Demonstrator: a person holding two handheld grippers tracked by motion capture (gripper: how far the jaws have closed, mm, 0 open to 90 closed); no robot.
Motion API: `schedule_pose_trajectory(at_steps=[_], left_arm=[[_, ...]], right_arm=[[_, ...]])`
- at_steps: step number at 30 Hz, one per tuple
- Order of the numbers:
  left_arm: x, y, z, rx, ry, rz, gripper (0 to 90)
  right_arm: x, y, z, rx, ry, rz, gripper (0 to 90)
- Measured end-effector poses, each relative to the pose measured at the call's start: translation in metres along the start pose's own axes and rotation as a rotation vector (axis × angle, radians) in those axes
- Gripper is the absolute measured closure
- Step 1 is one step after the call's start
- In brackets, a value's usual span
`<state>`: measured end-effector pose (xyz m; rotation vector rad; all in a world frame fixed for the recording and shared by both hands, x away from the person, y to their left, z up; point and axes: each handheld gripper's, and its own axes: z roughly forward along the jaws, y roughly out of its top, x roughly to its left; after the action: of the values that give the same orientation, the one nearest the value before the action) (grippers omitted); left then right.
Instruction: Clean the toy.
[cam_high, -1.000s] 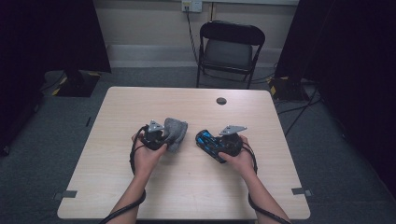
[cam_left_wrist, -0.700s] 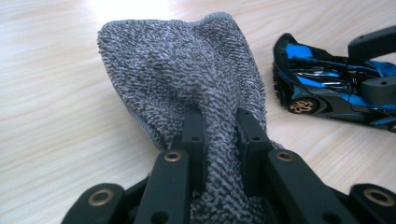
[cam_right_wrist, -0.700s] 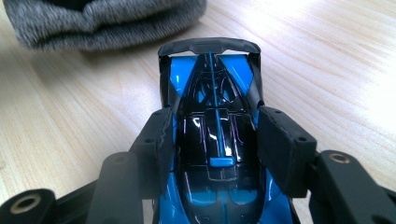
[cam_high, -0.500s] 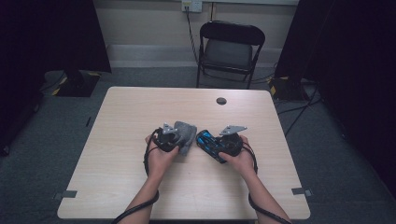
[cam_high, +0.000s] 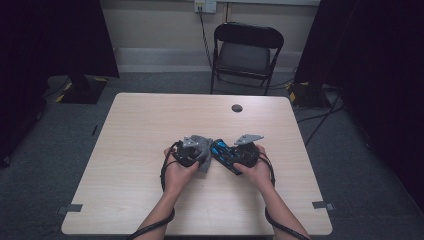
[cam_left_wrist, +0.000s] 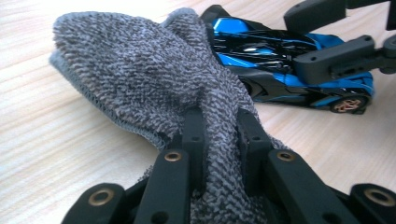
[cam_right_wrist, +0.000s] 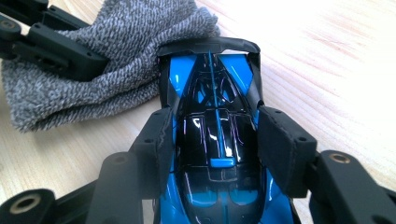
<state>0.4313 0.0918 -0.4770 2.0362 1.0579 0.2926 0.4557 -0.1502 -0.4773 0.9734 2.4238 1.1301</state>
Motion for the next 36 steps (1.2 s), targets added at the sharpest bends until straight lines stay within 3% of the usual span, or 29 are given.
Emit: schedule_pose_trajectory(at_steps=[19, 32, 36], left_arm=[[-0.013, -0.009, -0.007, 0.014, -0.051, 0.026, 76.7], [-0.03, -0.014, -0.008, 0.024, -0.106, 0.028, 76.8], [-0.036, -0.015, -0.007, 0.022, -0.115, 0.047, 76.7]], right_arm=[[0.001, 0.002, 0.001, 0.01, -0.005, -0.002, 46.5], [0.002, 0.003, 0.002, 0.013, -0.009, -0.002, 46.5], [0.002, 0.003, 0.002, 0.016, -0.014, -0.006, 46.4]])
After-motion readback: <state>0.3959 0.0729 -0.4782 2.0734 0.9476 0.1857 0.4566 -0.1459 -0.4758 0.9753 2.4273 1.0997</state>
